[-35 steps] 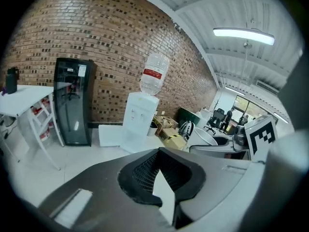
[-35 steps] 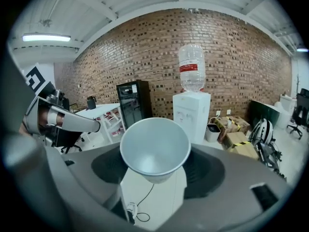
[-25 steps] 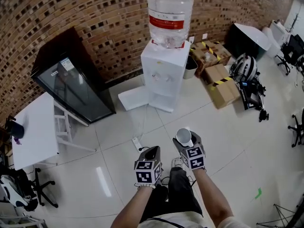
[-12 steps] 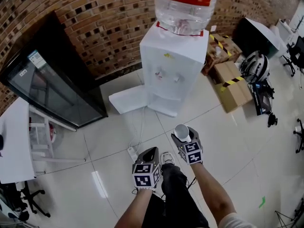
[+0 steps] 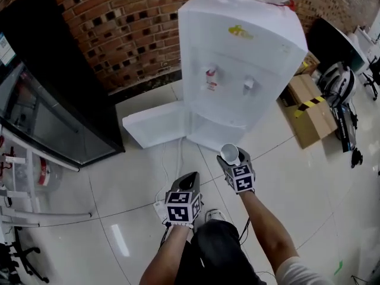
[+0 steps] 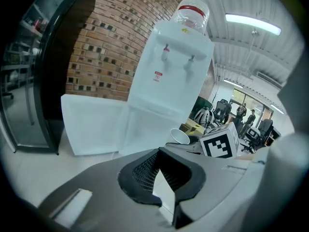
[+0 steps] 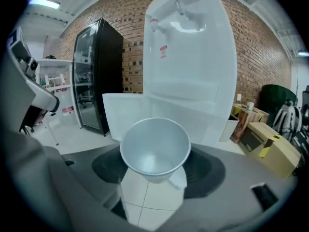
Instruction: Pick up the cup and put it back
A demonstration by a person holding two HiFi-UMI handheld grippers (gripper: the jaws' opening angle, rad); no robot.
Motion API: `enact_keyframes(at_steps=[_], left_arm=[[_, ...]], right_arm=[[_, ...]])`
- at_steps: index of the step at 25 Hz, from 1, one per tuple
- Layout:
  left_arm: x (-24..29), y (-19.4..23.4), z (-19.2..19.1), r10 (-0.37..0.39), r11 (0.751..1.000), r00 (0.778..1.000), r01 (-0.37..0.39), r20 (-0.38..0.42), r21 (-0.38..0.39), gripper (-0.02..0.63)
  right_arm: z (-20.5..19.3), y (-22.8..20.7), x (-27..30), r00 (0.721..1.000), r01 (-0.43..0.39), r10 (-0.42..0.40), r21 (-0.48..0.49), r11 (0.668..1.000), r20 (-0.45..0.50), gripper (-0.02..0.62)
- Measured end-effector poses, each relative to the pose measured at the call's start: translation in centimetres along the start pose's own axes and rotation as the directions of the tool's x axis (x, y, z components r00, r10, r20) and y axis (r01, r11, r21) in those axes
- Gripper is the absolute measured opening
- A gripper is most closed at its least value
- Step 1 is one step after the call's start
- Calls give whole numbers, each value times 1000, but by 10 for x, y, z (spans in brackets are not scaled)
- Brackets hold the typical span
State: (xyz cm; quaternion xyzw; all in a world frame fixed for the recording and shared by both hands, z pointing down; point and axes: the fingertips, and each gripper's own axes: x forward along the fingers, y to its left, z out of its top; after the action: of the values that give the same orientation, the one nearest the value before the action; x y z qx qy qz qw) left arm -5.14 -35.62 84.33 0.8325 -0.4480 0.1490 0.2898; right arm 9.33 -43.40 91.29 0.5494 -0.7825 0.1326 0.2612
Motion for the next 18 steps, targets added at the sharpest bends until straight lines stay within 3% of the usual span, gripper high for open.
enact_keyframes(at_steps=[9, 12, 18], left_arm=[[95, 43, -36, -21, 999, 999, 19, 49, 43, 0], [107, 55, -45, -22, 1000, 996, 20, 85, 24, 0], [104, 86, -66, 24, 999, 997, -22, 72, -29, 0]], right_arm=[[-51, -29, 124, 1000, 18, -18, 29, 999, -2, 330], [-66, -38, 160, 999, 24, -23, 38, 999, -27, 330], [-67, -49, 207, 996, 84, -82, 51, 995, -39, 333]])
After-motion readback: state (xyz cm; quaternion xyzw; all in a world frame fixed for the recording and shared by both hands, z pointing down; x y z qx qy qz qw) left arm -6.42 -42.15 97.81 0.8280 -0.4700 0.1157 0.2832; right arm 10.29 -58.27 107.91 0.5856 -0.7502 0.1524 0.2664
